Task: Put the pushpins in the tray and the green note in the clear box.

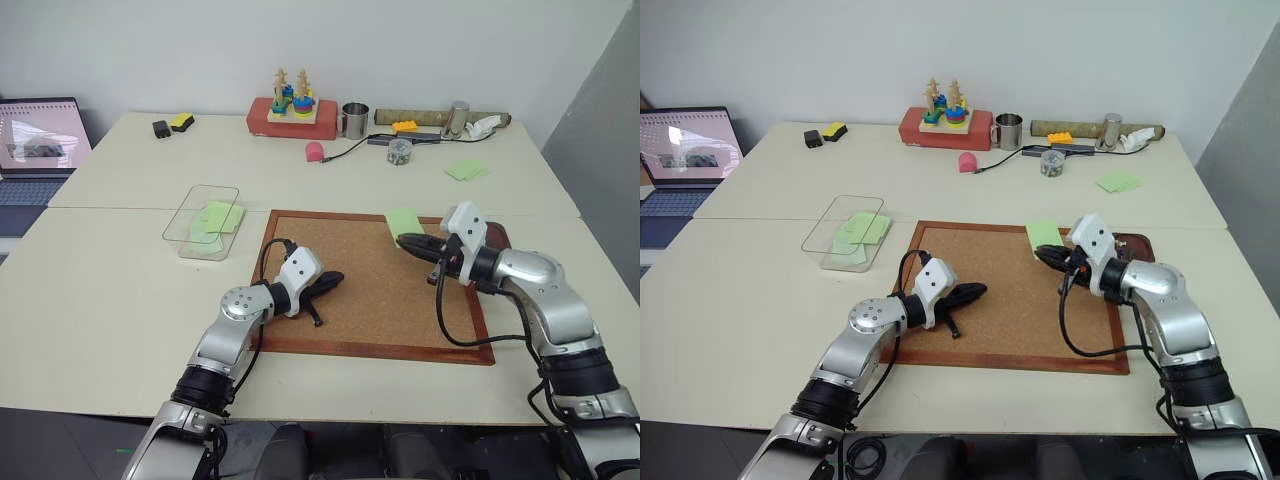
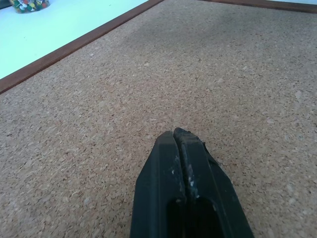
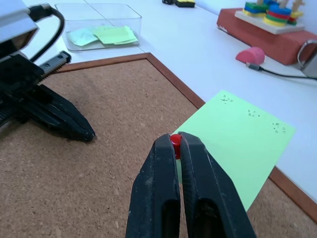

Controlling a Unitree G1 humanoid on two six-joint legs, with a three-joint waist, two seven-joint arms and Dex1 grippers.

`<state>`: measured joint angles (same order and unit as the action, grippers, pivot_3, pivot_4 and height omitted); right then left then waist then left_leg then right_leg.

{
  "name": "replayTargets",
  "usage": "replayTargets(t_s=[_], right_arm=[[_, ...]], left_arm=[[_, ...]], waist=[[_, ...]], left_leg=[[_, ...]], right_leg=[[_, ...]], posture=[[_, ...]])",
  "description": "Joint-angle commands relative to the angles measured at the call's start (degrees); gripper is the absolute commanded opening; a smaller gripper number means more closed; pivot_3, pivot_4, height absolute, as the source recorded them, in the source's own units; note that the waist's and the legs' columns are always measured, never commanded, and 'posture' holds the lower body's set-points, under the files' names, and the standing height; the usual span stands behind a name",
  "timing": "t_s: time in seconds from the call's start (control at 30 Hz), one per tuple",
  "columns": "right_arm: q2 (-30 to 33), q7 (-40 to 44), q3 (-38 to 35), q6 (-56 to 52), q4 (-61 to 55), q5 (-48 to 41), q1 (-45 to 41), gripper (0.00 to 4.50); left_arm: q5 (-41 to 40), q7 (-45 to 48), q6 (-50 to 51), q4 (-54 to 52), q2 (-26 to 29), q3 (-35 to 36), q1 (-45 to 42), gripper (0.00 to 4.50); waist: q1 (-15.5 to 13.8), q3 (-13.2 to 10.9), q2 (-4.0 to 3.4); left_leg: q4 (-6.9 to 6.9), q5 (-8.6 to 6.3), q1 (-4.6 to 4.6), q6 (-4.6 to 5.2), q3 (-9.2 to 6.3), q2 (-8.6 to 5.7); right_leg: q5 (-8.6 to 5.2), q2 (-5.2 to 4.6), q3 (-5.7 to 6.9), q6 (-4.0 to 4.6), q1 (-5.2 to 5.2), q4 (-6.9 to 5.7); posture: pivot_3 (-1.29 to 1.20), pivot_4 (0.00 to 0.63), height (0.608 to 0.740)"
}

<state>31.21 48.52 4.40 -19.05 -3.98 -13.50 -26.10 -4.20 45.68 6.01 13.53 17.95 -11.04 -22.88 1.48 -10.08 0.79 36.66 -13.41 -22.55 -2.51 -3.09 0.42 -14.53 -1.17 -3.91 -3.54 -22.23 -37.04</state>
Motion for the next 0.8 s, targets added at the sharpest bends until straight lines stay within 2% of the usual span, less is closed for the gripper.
replayTargets(t_s=[0.03, 0.07, 0.23, 0.47, 0.7, 0.8], right_arm=[[1.39, 0.74, 0.54, 2.04, -4.64, 1.2, -1.72, 0.08], [1.67, 0.9, 0.81, 2.65, -5.13, 1.81, -1.83, 0.08], [3.66, 0.71, 2.71, 10.74, -7.08, 7.23, -2.21, 0.0], [3.79, 0.47, 4.3, 19.74, -8.41, 10.62, -1.75, 0.0], [3.23, 0.19, 5.7, 26.55, -8.85, 12.82, -2.24, 0.0], [2.84, 0.19, 6.56, 28.55, -9.15, 13.61, -2.52, 0.0]], left_arm=[[-1.12, 0.76, 2.61, -0.21, -0.82, -0.83, 1.07, 0.0], [-2.91, 1.31, 4.13, -2.1, -0.75, 0.28, 0.99, 0.0], [-18.0, 3.77, 19.4, -15.31, 0.38, 8.19, 0.35, 0.86], [-38.38, -5.12, 37.1, -23.61, -4.58, 18.99, -2.43, 2.13], [-46.51, -10.7, 42.67, -23.55, -9.06, 20.85, -3.71, 3.5], [-48.85, -11.34, 43.46, -22.38, -10.33, 21.14, -4.8, 3.58]], waist=[[0.0, 0.0, 0.0], [0.0, 0.0, 0.0], [0.32, -0.2, 0.28], [0.34, -0.27, 0.39], [0.31, -0.31, 0.45], [0.27, -0.31, 0.45]], left_leg=[[0.0, 0.0, 0.0, 0.0, 0.0, 0.0], [0.01, 0.0, -0.01, 0.0, 0.0, 0.0], [0.01, 0.0, -0.25, 0.0, -0.01, 0.04], [0.0, 0.0, -0.42, -0.01, -0.03, 0.12], [0.05, 0.01, -0.39, -0.02, -0.03, 0.08], [0.06, 0.01, -0.39, -0.02, -0.03, 0.08]], right_leg=[[0.0, 0.0, 0.01, 0.0, 0.0, 0.0], [0.0, 0.0, 0.01, 0.0, -0.01, -0.01], [0.01, 0.02, 0.03, 0.0, -0.24, -0.02], [0.07, 0.06, 0.06, 0.11, -0.46, -0.08], [0.14, 0.05, 0.04, 0.21, -0.43, -0.09], [0.17, 0.06, 0.04, 0.27, -0.43, -0.09]], posture=[[0.0, 0.15, 0.74], [0.0, 0.15, 0.74], [0.0, 0.15, 0.74], [0.0, 0.15, 0.74], [0.0, 0.15, 0.74], [0.0, 0.15, 0.74]])
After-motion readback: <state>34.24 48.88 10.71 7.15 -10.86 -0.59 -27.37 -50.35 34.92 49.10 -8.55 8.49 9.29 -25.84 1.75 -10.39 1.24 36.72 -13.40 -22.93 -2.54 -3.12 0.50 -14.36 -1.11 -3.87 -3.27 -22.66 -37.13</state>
